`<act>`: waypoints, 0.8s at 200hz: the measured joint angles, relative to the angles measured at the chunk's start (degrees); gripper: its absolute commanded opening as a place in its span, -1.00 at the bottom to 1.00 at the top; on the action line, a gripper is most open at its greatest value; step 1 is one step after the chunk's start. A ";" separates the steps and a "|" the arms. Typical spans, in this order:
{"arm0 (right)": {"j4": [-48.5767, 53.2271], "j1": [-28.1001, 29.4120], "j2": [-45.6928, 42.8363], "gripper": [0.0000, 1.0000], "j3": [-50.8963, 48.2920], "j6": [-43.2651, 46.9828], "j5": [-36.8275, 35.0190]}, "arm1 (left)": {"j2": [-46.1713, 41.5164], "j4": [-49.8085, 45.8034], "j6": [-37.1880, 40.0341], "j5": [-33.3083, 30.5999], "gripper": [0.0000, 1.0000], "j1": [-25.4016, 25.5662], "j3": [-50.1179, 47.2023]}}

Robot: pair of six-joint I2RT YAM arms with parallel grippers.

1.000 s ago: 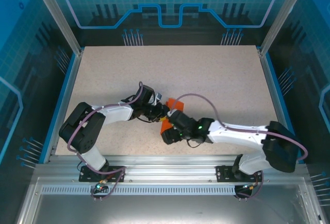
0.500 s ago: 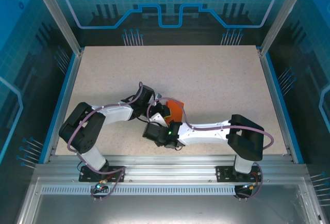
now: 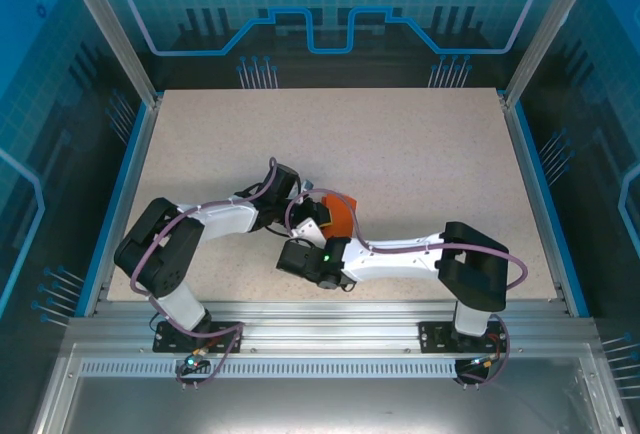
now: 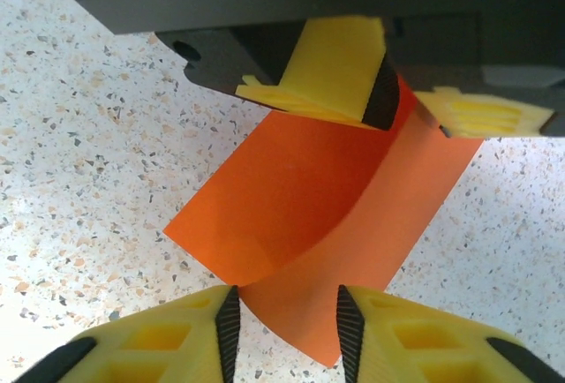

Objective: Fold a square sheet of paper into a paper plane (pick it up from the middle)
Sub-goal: Fold the triangle a second time at the center of the table.

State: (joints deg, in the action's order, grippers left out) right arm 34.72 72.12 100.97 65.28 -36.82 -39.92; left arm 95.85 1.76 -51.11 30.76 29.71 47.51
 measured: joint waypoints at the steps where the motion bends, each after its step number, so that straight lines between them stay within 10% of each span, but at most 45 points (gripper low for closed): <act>1: 0.00 0.00 -0.04 -0.44 0.00 -0.02 0.00 | 0.00 0.00 0.00 0.00 -0.39 0.00 0.00; 160: -7.50 -6.19 -8.17 -0.92 -6.36 3.48 13.07 | 0.00 -2.10 0.09 -0.46 -0.28 0.00 0.79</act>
State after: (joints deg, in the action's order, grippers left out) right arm 27.22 65.93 92.79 58.92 -33.34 -26.85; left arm 95.85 -0.34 -51.03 30.30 29.71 48.29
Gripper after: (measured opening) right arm 0.056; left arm 0.351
